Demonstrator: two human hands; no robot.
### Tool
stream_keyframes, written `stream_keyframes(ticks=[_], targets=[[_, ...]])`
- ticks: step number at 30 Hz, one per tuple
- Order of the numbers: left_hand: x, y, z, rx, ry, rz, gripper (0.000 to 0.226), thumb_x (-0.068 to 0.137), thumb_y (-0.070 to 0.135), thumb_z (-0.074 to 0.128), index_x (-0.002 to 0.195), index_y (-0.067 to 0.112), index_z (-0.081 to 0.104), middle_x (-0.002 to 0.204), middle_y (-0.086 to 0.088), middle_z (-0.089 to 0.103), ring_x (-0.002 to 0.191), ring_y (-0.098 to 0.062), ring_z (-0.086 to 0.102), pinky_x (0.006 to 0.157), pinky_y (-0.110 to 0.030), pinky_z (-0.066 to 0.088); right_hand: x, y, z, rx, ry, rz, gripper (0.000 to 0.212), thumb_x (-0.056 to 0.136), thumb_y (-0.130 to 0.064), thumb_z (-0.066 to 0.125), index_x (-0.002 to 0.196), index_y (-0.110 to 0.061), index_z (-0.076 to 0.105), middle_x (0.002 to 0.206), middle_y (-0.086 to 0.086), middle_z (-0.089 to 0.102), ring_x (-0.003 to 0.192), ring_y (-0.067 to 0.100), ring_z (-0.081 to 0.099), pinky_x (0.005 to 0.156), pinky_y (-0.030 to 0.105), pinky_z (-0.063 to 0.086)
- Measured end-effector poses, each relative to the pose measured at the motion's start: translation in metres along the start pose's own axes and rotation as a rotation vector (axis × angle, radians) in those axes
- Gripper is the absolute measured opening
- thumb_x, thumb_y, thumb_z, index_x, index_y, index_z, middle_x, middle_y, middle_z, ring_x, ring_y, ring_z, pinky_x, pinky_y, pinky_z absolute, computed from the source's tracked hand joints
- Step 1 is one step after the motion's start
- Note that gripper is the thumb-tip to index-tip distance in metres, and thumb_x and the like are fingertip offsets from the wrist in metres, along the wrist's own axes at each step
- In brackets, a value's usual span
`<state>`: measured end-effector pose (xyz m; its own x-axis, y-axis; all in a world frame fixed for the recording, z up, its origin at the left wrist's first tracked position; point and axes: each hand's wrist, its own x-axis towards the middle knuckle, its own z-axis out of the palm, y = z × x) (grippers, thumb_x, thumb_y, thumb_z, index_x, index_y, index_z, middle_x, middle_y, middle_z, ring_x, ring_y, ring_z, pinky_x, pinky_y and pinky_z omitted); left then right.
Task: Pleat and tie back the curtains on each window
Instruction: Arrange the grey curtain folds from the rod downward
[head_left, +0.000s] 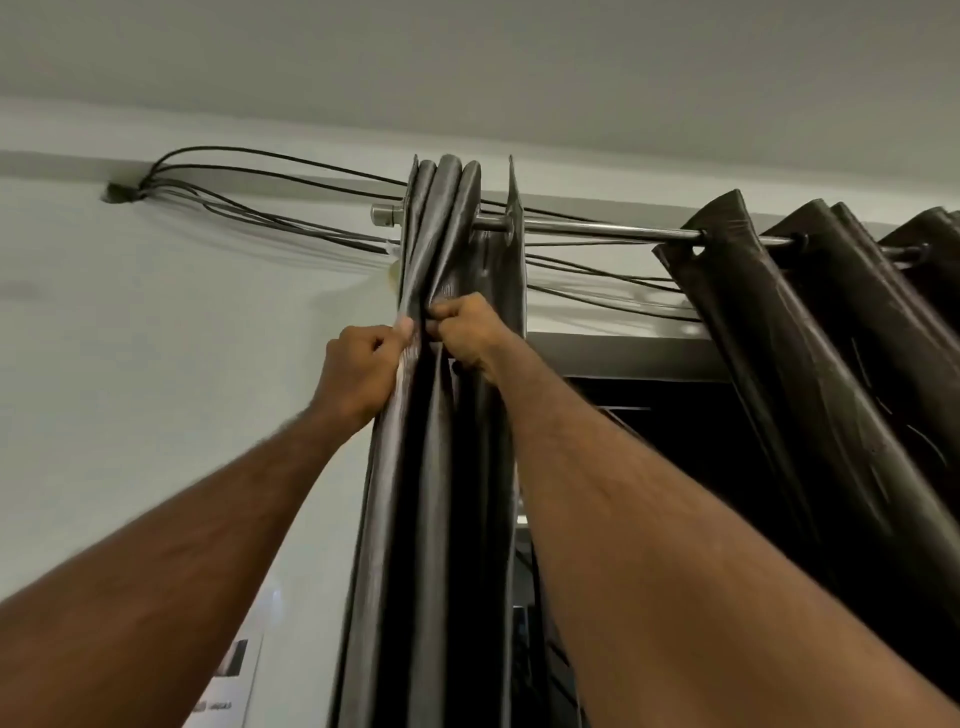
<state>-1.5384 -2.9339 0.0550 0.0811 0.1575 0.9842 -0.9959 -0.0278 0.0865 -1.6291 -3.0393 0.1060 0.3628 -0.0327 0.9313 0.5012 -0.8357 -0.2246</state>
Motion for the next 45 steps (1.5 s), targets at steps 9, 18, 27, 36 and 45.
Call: stream_keyframes(ticks=[9,18,27,36,45], targets=[[-0.004,0.019,0.002,0.126,-0.165,0.074,0.021,0.067,0.030,0.060,0.073,0.014,0.072,0.062,-0.004,0.069,0.059,-0.024,0.066,0.064,-0.043,0.059,-0.033,0.013,-0.033,-0.732,0.713,-0.236,0.038,0.084,-0.022,0.070,0.121,-0.022,0.061,0.125,0.008,0.053,0.113,0.028,0.053,0.093,0.046,0.044],[-0.004,0.019,-0.012,0.109,-0.165,0.051,0.028,0.076,0.010,0.065,0.051,0.020,0.057,0.048,-0.001,0.056,0.047,-0.020,0.048,0.052,-0.028,0.041,-0.055,0.044,-0.056,-0.670,0.448,0.271,0.029,0.101,-0.011,0.044,0.126,-0.008,0.058,0.132,0.017,0.058,0.123,0.039,0.055,0.094,0.043,0.048],[0.008,0.007,-0.040,0.080,-0.141,-0.024,0.028,0.082,0.007,0.070,0.055,0.010,0.062,0.049,-0.001,0.050,0.044,-0.006,0.039,0.047,-0.020,0.032,0.010,-0.041,0.018,-0.375,0.106,-0.119,0.031,0.105,-0.022,0.052,0.091,0.000,0.067,0.109,0.029,0.068,0.104,0.041,0.063,0.078,0.034,0.043],[-0.066,0.021,-0.003,-0.035,-0.172,-0.100,0.020,0.091,0.029,0.068,0.104,0.015,0.076,0.092,-0.002,0.075,0.086,-0.018,0.069,0.082,-0.034,0.056,-0.090,0.035,0.015,-0.146,0.219,-0.045,0.009,0.086,-0.021,0.064,0.084,-0.028,0.068,0.082,-0.003,0.070,0.085,0.024,0.069,0.079,0.042,0.058],[-0.244,0.004,-0.046,-0.330,-0.209,-0.419,0.022,0.096,0.032,0.057,0.091,0.022,0.076,0.082,-0.001,0.075,0.077,-0.024,0.071,0.074,-0.050,0.061,-0.260,0.060,0.070,-0.056,0.262,-0.074,0.048,0.087,0.001,0.065,0.123,-0.025,0.046,0.088,0.005,0.066,0.074,0.014,0.068,0.062,0.035,0.059]])
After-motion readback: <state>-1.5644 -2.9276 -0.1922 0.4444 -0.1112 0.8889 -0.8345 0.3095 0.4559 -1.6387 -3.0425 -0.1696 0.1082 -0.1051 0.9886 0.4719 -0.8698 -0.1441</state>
